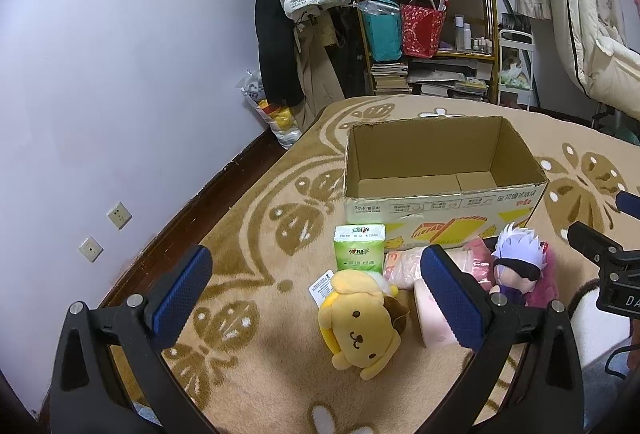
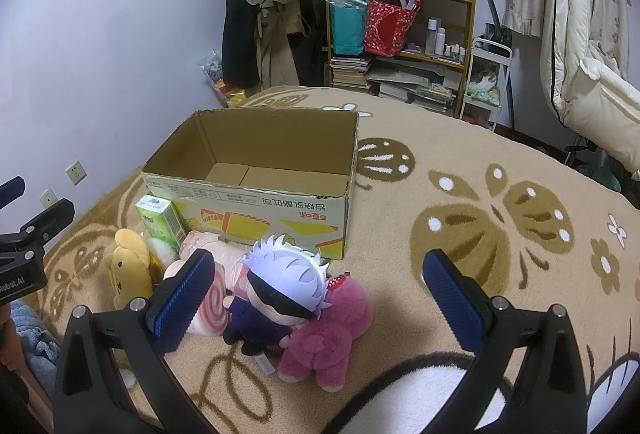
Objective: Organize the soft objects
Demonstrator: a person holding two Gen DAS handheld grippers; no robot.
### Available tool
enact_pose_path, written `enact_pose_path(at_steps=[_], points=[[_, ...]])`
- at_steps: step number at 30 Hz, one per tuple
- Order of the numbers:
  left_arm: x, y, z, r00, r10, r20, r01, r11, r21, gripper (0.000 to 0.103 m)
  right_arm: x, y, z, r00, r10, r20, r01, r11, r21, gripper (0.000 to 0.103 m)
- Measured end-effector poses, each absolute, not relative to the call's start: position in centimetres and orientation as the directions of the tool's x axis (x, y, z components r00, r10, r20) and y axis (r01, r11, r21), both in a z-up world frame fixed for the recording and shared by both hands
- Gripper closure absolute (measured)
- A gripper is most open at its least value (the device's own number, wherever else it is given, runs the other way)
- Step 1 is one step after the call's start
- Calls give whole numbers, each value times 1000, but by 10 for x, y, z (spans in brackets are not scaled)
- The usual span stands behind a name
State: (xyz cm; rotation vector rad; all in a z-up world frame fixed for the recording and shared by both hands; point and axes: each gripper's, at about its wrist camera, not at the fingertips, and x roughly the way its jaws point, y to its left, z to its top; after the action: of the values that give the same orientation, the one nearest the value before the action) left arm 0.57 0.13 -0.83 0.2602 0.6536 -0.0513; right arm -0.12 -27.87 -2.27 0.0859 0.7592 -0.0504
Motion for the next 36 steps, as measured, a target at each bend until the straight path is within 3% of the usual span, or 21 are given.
enact_pose_path(at_steps=[36], points=[[10, 3, -9, 778, 48, -626, 132, 962, 237, 0, -1, -278, -23, 724, -17, -689, 77, 995, 56, 0]])
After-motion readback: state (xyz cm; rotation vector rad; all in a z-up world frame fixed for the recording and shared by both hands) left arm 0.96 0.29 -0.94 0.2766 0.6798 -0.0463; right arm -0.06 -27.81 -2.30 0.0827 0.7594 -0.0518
